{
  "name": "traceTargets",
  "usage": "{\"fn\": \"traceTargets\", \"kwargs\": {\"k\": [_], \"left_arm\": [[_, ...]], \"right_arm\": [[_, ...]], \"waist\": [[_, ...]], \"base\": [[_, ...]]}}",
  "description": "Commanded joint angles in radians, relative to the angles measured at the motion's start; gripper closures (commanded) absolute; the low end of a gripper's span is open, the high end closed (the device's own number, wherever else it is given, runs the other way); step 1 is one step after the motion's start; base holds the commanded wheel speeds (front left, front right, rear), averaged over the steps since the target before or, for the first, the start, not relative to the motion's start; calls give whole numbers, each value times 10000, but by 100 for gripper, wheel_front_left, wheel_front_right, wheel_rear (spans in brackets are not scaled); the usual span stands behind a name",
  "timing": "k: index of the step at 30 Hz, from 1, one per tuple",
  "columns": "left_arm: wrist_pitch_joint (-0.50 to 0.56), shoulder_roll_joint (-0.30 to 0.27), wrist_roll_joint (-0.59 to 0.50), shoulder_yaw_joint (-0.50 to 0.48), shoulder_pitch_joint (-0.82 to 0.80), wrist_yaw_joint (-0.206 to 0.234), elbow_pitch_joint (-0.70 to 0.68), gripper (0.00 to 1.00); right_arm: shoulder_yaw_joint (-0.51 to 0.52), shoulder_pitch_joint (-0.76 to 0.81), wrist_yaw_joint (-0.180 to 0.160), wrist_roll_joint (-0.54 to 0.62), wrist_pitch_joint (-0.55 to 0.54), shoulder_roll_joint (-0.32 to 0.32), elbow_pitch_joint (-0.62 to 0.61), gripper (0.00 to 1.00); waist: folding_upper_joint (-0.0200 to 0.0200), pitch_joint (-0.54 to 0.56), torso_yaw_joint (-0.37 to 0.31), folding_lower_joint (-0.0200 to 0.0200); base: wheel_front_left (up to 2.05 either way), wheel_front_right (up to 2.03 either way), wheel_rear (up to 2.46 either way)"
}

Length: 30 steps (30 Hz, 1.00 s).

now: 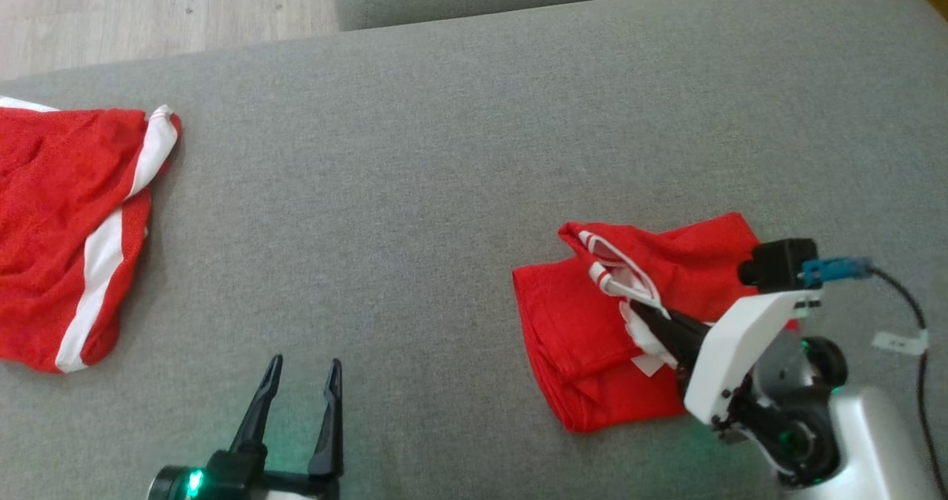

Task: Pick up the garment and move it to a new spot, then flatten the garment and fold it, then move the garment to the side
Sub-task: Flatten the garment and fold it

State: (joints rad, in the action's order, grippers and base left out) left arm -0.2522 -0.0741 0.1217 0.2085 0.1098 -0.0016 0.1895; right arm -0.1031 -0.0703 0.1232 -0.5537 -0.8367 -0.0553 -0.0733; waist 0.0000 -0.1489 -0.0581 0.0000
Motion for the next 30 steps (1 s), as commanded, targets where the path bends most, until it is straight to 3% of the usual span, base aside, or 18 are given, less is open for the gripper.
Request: {"fn": "traceTargets", "kwargs": {"k": [1,7,8,9,10,18,20,23,26,30], "left_arm": [[-95,73,-83,-422,-10,-57,-228,0],[-95,124,-136,-501,37,-126,-156,0],[-95,133,-147,-500,36,-133,-142,0],[-95,141,-155,-499,36,-137,-124,0],[-95,150,-160,-502,38,-137,-102,0],[-95,189,-199,-629,125,-162,-16,0],[-95,195,-212,-693,139,-154,-107,0],[-95,204,-260,-748,174,-185,-334,0],[-95,211,-296,-850,249,-195,-604,0],[-95,219,-310,-955,341,-255,-834,0]], "right_arm": [[-314,-188,75,31,277,44,-242,100],[-837,-236,75,64,1107,48,304,100],[-939,-257,75,-59,1269,48,335,85],[-1144,-260,75,-324,1378,49,335,29],[-1280,-226,75,-626,1463,49,363,0],[-1725,16,75,-2800,3293,50,77,0],[-1722,153,75,-2768,3882,50,-157,0],[-1391,430,75,-1572,4939,-24,-643,0],[-898,847,75,188,6103,-543,-872,0],[232,1426,75,2194,7808,-976,-461,0]], "waist": [[0,10,10,0],[0,43,-5,0],[0,45,-10,0],[0,51,-14,0],[0,63,-22,0],[0,267,-38,0],[0,368,-10,0],[0,537,67,0],[0,709,173,0],[0,984,366,0]], "base": [[0,0,0],[0,0,0],[0,0,0],[0,0,0],[0,0,0],[0,0,0],[0,0,0],[0,0,0],[0,0,0],[0,0,0]]}}
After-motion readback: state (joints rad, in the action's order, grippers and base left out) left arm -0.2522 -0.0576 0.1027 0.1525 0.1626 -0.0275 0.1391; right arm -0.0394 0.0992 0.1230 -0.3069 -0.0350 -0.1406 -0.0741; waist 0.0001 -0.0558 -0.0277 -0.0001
